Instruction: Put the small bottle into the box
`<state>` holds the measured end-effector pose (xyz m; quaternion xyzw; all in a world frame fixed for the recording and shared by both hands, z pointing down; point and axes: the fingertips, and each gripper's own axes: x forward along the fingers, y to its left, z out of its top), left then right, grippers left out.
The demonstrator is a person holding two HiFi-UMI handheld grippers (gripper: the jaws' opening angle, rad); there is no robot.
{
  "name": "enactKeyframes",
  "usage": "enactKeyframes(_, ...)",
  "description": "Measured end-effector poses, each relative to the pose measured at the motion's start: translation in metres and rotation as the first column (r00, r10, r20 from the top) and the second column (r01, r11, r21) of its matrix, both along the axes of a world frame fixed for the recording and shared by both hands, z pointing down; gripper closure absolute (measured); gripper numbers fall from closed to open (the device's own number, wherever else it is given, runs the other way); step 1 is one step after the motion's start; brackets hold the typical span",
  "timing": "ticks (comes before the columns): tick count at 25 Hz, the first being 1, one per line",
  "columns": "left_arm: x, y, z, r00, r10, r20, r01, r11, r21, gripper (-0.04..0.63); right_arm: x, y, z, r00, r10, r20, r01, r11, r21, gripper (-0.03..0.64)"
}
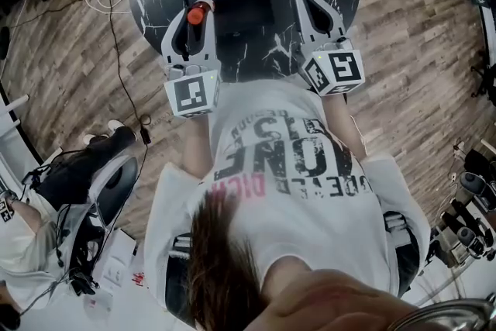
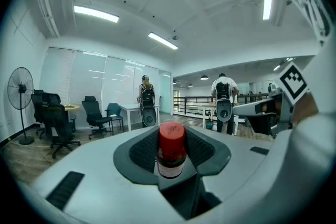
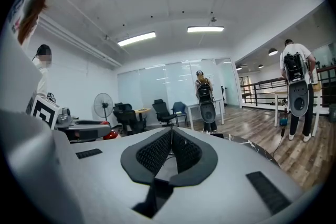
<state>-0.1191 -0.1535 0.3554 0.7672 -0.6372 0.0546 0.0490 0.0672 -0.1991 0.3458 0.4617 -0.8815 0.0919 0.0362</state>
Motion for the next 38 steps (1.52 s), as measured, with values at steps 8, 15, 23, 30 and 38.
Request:
enactKeyframes(8, -0.004, 0.002, -0.001, 0.999, 0.037, -0.009, -0.037, 0.999, 0.014, 0.454, 0.005, 0.012, -0.003, 0.999, 0.050, -0.013, -0.049, 0.999, 0.014, 0.614)
enactKeyframes(15, -0.006, 0.000, -0.002, 0.999, 0.039, -0.015, -0.039, 0.999, 0.017, 0.454, 0.007, 0.015, -0.004, 0.998, 0.066, -0.017, -0.065, 0.998, 0.018, 0.614)
enactKeyframes(23, -0.015, 0.005, -0.026, 0.998, 0.030, -0.046, -0.027, 0.998, 0.057, 0.454, 0.009, 0.016, -0.005, 0.997, 0.069, -0.017, -0.069, 0.997, 0.020, 0.614)
enactKeyframes(30, -0.008, -0.006, -0.042, 0.988, 0.153, -0.001, -0.153, 0.988, -0.018, 0.454, 0.010, 0.016, -0.002, 0.997, 0.073, 0.007, -0.073, 0.997, 0.003, 0.614)
enactKeyframes(38, 0.017, -0.010, -0.041, 0.965, 0.250, 0.083, -0.244, 0.967, -0.080, 0.454, 0.011, 0.014, 0.002, 0.996, 0.081, 0.027, -0.081, 0.997, -0.007, 0.614)
